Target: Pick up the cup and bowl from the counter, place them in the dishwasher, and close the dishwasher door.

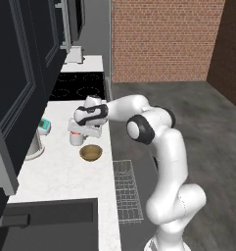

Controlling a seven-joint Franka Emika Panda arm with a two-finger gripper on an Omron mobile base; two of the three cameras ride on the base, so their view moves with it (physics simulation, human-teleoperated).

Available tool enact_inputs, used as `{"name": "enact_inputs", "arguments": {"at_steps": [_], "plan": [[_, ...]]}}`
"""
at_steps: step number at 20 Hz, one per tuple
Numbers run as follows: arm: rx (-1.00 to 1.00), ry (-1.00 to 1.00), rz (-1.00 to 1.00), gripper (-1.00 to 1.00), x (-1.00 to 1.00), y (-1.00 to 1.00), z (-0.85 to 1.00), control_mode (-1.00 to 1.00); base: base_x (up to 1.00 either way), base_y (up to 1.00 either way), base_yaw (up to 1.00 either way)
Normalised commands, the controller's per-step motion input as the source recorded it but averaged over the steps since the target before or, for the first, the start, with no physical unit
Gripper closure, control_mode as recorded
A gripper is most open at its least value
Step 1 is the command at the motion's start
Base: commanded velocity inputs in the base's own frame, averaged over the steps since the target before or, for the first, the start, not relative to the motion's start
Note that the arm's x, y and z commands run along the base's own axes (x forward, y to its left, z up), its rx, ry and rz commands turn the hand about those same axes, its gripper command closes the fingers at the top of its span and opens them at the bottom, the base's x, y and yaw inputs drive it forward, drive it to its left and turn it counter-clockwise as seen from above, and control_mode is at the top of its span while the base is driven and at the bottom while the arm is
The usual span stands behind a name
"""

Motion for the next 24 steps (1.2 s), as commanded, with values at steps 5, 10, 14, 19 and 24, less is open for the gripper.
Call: {"name": "enact_inputs", "arguments": {"at_steps": [5, 10, 14, 19, 24], "plan": [[0.00, -0.01, 0.00, 1.00, -0.33, -0.26, 0.02, -1.00, 0.00, 0.00, 0.00], [0.00, -0.04, 0.00, 1.00, -0.55, -0.73, 0.15, -1.00, 0.00, 0.00, 0.00], [0.00, -0.01, 0.00, 1.00, -0.61, -0.89, 0.30, -1.00, 0.00, 0.00, 0.00], [0.00, -0.08, 0.01, 1.00, -0.27, -0.63, 0.39, -1.00, 0.00, 0.00, 0.00], [0.00, -0.09, 0.05, 1.00, -0.47, -0.71, 0.22, -1.00, 0.00, 0.00, 0.00]]}}
